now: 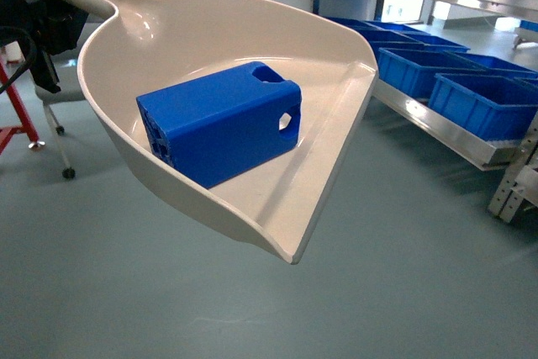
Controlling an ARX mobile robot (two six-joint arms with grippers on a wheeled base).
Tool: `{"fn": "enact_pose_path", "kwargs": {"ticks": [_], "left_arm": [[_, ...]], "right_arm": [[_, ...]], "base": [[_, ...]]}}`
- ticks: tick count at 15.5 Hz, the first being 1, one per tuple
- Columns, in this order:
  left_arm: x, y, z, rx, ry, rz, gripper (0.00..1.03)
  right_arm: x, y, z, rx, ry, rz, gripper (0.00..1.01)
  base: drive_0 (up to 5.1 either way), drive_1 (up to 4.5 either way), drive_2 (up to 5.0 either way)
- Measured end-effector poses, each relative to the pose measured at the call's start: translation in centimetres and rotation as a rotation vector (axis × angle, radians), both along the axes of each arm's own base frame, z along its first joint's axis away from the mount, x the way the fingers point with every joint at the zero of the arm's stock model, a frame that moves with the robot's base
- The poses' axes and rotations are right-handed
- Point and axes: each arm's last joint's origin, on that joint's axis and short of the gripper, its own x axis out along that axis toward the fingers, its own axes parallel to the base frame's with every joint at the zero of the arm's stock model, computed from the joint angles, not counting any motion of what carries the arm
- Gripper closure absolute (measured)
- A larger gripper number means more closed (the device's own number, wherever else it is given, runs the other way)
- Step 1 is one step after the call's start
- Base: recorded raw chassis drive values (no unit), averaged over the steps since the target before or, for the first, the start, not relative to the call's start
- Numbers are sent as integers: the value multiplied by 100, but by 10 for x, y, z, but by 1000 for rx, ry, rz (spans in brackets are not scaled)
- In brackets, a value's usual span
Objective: Place part in tray to right shelf
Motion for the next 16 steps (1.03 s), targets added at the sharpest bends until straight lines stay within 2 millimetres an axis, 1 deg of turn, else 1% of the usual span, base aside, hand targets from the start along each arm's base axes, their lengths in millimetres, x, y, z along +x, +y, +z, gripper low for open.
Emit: {"fn": "enact_pose_path", "kwargs": {"ticks": [16], "left_arm": [[0, 0, 0, 0, 0, 0, 91]], "right_arm": [[0, 0, 0, 0, 0, 0, 3]], "base": [[-163, -163, -163]]}}
